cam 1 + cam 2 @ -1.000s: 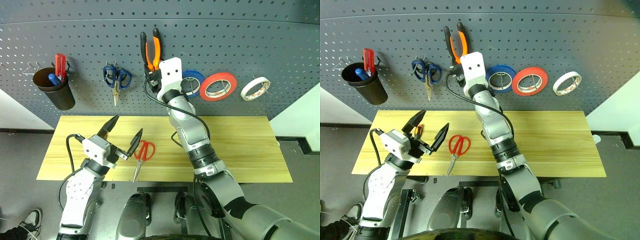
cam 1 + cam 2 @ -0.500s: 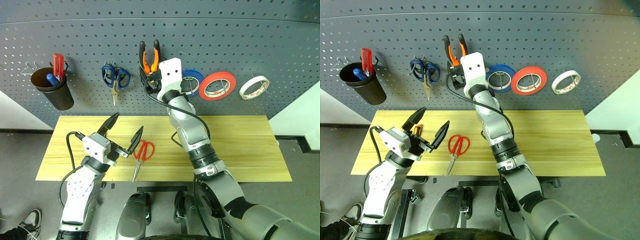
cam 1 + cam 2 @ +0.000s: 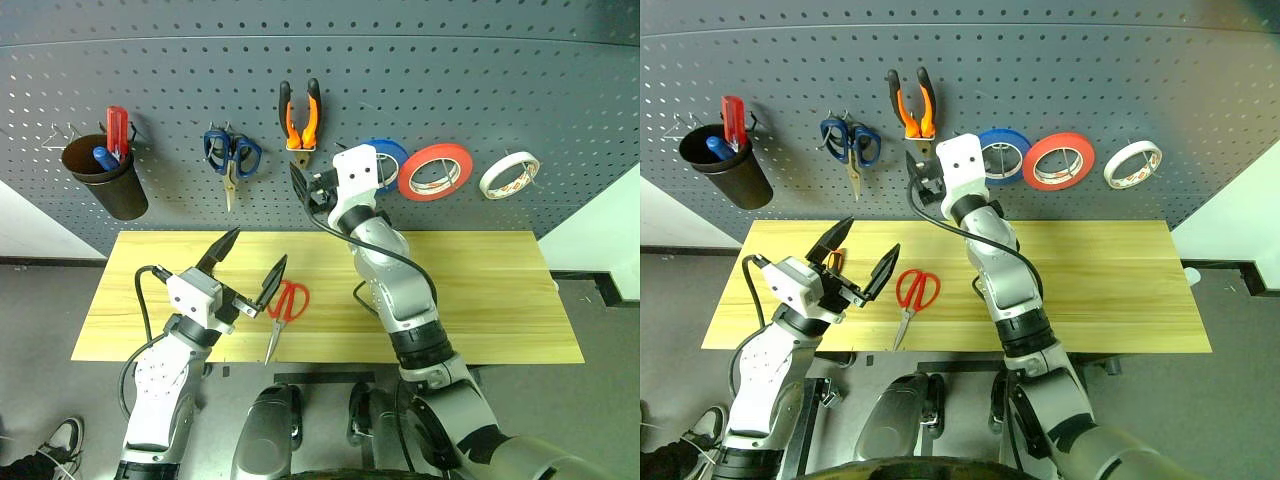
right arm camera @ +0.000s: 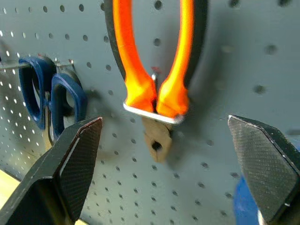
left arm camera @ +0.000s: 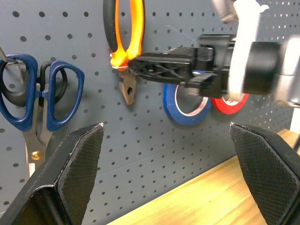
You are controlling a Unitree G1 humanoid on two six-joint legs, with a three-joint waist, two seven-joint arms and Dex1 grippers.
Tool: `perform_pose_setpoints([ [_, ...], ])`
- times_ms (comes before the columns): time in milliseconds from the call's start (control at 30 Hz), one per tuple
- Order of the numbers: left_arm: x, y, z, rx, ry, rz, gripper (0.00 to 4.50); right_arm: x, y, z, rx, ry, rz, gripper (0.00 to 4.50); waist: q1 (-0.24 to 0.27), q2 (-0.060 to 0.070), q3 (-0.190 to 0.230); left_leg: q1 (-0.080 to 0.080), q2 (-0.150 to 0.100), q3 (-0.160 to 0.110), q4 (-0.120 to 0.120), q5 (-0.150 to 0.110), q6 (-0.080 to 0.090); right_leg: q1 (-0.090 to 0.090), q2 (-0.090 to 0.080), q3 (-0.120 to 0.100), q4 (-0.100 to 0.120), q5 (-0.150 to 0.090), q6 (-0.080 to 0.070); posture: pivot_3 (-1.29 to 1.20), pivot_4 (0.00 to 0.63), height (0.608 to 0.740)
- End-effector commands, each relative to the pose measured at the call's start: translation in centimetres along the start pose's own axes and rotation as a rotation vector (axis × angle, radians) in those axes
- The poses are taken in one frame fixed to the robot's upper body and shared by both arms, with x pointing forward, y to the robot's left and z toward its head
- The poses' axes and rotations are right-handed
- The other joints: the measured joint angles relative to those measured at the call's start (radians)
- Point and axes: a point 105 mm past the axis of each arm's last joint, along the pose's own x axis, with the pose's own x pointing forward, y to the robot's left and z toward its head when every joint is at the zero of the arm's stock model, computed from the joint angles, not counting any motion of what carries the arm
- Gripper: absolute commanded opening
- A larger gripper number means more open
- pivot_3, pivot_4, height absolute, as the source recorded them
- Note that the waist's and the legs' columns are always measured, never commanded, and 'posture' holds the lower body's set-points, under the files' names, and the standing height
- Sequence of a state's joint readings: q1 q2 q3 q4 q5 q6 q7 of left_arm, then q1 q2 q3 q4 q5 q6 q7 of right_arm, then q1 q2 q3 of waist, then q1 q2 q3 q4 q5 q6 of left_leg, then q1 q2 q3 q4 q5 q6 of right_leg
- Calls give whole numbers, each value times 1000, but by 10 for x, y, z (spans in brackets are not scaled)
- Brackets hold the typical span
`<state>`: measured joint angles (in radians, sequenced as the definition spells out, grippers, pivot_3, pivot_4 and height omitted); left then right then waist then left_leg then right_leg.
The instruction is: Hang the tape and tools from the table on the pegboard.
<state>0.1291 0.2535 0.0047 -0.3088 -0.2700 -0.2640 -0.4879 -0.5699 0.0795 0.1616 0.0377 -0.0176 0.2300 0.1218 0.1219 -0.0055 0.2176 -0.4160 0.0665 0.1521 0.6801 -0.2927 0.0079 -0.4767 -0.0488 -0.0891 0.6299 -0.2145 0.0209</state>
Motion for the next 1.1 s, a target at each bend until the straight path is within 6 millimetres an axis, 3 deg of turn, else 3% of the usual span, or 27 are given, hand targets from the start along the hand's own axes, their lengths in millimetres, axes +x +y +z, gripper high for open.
perform_pose_setpoints([
  [33,0,0,4,17,-27,-5,4500,-12,-2,12,-11,-33,4,4463,0,0,0,0,0,0,0,0,0,0,0,0,0,0,0,367,232,731],
  [333,-2,-2,-8,7,9,-22,4500,-62,-29,-5,-39,84,-14,4463,1,-1,0,-2,0,-1,0,-1,2,0,0,0,-2,0,0,360,195,731],
  [567,-14,-6,-56,-62,351,12,4500,-116,-37,-36,13,287,171,4463,3,-3,-2,-3,-1,-2,0,-1,2,0,2,-2,-2,0,1,360,161,731],
  [700,-6,4,-72,-73,458,103,4500,-143,-38,-47,14,383,304,4463,7,-4,-2,-4,-1,-5,2,-1,3,1,2,-5,-2,0,1,350,144,731],
  [967,27,-7,-93,-154,534,104,4500,-167,-42,-38,20,422,494,4463,30,-10,-12,-5,-2,-9,3,-1,3,2,2,-8,-2,0,0,328,117,731],
  [1100,22,-20,-127,-125,748,116,4500,-175,-39,-25,40,408,594,4463,39,-12,-20,-5,-3,-11,5,-1,3,3,2,-9,-2,1,0,324,111,731],
])
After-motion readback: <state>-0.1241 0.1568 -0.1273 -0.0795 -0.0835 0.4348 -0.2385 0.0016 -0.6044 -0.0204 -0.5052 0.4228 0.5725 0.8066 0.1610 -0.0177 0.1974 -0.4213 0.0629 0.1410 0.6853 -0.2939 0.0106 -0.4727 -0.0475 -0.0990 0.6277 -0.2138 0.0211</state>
